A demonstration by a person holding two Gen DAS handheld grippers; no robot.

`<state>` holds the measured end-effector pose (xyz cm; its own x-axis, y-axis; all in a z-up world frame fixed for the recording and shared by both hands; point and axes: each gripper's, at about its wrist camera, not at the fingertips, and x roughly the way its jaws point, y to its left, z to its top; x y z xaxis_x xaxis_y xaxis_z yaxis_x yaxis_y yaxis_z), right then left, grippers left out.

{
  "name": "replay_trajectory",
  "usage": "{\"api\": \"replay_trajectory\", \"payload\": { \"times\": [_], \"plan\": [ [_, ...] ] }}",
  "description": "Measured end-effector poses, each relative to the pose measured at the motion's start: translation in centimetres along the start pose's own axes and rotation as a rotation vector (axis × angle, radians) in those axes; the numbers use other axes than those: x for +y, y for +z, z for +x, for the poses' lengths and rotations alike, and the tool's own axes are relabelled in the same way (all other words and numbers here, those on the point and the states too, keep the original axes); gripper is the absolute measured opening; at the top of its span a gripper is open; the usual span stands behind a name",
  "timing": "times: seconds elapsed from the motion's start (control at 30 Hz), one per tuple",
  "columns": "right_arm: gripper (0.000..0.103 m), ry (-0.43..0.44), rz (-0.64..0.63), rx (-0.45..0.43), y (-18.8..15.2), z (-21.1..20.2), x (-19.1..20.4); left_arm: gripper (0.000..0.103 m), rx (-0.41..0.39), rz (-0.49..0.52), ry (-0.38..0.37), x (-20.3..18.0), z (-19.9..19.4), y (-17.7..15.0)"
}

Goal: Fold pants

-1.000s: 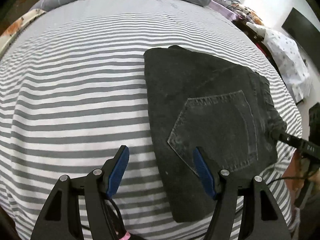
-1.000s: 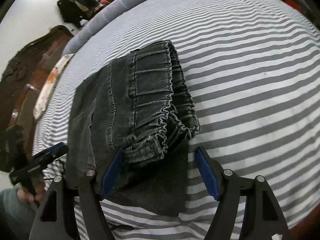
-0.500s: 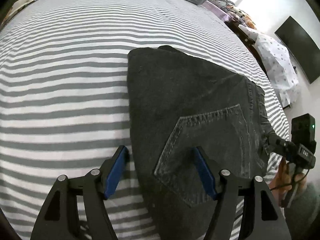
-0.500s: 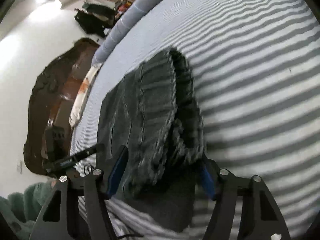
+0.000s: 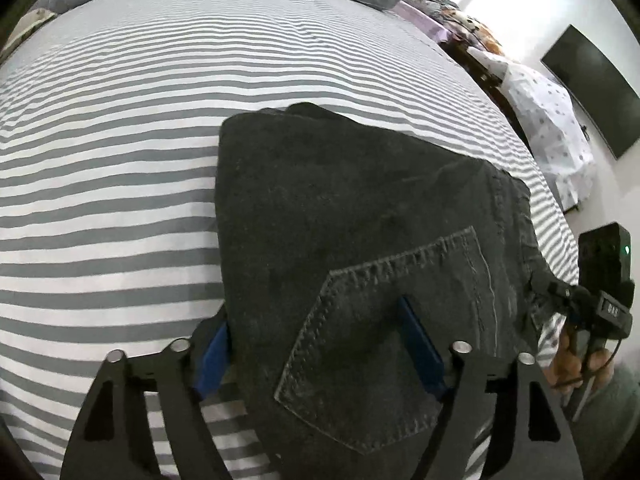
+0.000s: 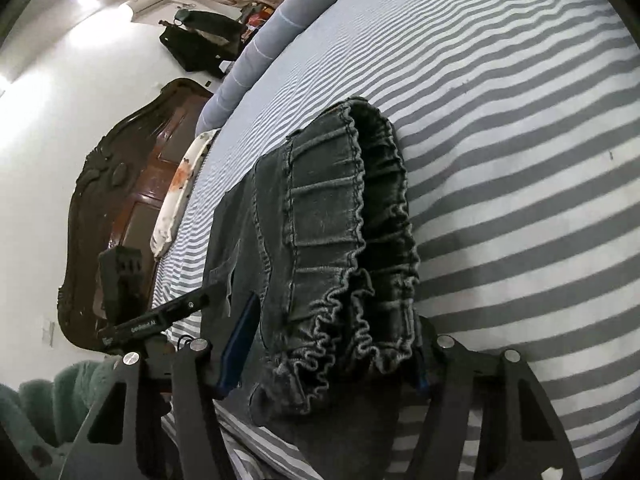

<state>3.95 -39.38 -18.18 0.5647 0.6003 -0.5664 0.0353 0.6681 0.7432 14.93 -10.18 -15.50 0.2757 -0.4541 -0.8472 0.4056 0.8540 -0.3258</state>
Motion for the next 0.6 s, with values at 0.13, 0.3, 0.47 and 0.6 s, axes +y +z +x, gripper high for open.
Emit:
{"api": "replay_trajectory", "payload": {
  "times": [0.13,0.3,0.47,0.6],
  "plan": [
    [0.048,-0.025,0.022,0.003,0.3,0.6,0.2,0.057,0.000,-0.037,-0.007,-0.2,-0.2,0.0],
    [0.032,-0.072,0.065,0.014,0.7,1.1,0.9,0.027,-0.017,-0.055,0.035,-0.8,-0.7,0.1],
    [0.029,-0.137,0.066,0.000,1.0,0.6,3.6,0.017,-0.024,-0.074,0.030,-1.0,-1.6,0.3],
    [0.028,-0.176,0.039,-0.019,1.2,-0.1,6.1,0.013,-0.063,-0.091,-0.022,-1.1,-3.3,0.4]
  ]
}}
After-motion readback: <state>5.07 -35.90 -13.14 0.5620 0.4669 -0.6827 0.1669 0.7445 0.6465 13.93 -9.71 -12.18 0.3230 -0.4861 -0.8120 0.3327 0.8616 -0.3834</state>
